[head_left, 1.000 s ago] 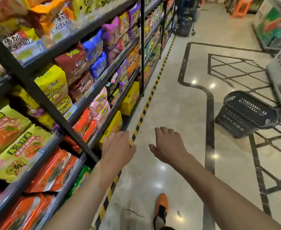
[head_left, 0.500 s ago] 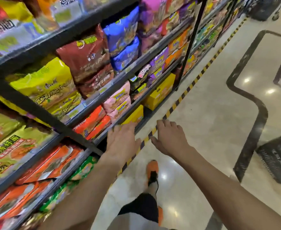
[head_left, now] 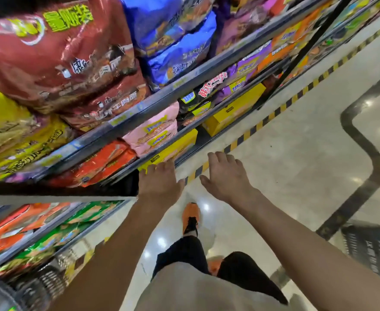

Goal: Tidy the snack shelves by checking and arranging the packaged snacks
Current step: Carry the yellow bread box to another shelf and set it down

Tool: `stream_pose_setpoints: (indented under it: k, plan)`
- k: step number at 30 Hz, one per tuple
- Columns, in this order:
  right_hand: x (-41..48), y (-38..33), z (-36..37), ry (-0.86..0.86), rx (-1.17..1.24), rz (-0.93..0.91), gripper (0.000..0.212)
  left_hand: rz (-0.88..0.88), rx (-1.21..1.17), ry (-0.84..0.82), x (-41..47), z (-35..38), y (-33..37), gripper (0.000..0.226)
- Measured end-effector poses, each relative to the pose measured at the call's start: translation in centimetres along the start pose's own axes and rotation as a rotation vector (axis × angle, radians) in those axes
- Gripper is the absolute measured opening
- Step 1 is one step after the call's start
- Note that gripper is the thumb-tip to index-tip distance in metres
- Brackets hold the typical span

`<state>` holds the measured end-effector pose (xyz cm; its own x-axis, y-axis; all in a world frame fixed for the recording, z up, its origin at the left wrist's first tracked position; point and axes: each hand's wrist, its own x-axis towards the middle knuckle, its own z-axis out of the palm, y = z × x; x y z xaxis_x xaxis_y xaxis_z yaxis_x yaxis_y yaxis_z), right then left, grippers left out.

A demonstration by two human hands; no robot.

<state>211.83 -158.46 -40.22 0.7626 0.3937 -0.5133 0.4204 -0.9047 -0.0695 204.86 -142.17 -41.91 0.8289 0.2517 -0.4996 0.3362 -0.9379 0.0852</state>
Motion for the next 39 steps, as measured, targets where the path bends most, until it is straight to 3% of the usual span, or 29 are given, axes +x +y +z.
stream_pose_setpoints:
  k: [9, 14, 19, 24, 28, 31, 34, 39]
  plan:
    - [7.5, 3.7, 5.8, -0.033, -0.111, -0.164, 0.067, -0.175, -0.015, 0.018, 4.9, 7.5, 3.0, 0.061]
    - [9.6, 7.1, 11.9, 0.015, -0.140, -0.257, 0.064, -0.279, -0.048, 0.060, 5.1, 14.2, 4.7, 0.064]
    - [11.7, 10.5, 18.8, 0.053, -0.168, -0.325, 0.074, -0.344, -0.074, 0.081, 6.2, 21.7, 6.3, 0.059]
    - [17.7, 10.8, 25.8, 0.103, -0.160, -0.377, 0.066, -0.379, -0.101, 0.173, 10.8, 29.2, 5.5, 0.057]
    - [23.6, 10.4, 31.1, 0.154, 0.087, -0.365, 0.070, -0.466, -0.289, 0.379, 15.0, 34.7, 3.2, 0.055]
    - [28.2, 9.9, 33.9, 0.170, 0.425, -0.311, 0.075, -0.564, -0.641, 0.578, 18.1, 37.1, 1.4, 0.048]
    - [32.9, 9.0, 35.8, 0.236, 0.611, -0.296, 0.088, -0.664, -0.873, 0.762, 21.8, 39.5, -1.7, 0.039]
    - [40.0, 7.5, 36.7, 0.353, 0.937, -0.248, 0.091, -0.796, -1.225, 0.949, 28.0, 42.4, -7.2, 0.103]
